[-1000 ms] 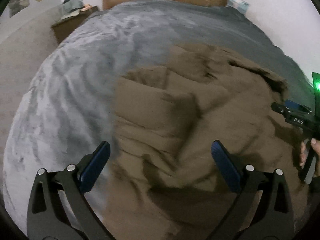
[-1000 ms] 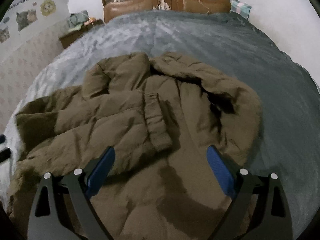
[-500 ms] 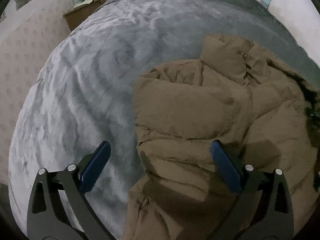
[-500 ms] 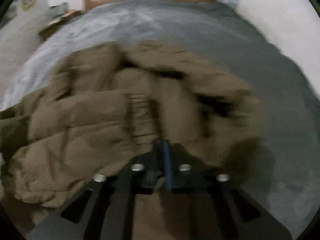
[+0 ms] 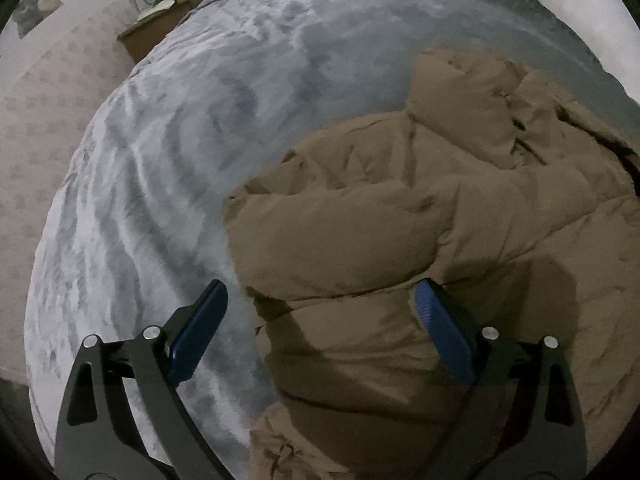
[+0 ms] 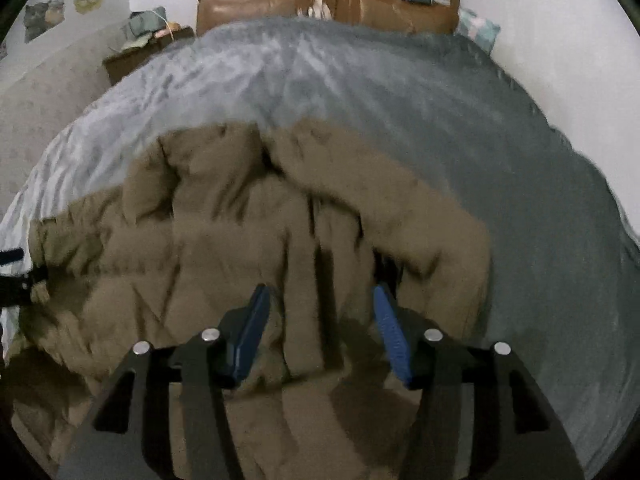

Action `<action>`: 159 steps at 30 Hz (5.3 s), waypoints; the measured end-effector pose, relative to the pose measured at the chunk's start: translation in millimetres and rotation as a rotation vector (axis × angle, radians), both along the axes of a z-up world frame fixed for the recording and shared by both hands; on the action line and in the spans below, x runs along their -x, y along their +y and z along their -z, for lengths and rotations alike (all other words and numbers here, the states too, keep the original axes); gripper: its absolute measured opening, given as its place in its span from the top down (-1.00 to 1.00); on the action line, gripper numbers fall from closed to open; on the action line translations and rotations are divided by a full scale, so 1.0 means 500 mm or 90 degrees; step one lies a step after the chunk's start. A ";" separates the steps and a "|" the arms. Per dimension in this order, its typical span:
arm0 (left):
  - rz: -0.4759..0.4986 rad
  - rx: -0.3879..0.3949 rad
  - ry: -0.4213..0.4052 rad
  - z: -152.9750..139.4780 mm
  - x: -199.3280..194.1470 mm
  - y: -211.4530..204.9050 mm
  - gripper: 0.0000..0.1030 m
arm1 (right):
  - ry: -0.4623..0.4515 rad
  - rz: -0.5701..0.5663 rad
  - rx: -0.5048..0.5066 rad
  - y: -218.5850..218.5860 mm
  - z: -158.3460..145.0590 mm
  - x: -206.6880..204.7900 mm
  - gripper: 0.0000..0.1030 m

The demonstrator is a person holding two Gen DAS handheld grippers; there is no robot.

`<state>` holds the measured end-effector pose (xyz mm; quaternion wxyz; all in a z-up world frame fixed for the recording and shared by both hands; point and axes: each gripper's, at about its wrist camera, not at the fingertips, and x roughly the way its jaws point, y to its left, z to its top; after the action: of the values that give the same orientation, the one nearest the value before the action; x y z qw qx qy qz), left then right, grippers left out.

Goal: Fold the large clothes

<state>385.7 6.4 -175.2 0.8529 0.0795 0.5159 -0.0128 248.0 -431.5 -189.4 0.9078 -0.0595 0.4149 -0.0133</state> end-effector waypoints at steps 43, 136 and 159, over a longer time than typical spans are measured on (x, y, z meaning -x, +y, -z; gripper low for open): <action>0.005 0.034 -0.048 -0.103 0.062 0.049 -0.93 | -0.061 0.007 -0.218 -0.118 -0.141 -0.046 0.84; 0.021 0.047 -0.115 -0.126 0.435 0.055 -0.94 | -0.088 -0.018 -0.028 -0.010 0.017 0.410 -0.87; -0.017 0.088 -0.084 -0.050 0.611 0.107 -0.94 | -0.099 0.098 -0.080 -0.123 0.069 0.652 -0.87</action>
<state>80.2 60.2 -150.3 0.8885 0.0145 0.4575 -0.0316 -77.9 -492.9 -223.7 0.9356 0.0310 0.3464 -0.0613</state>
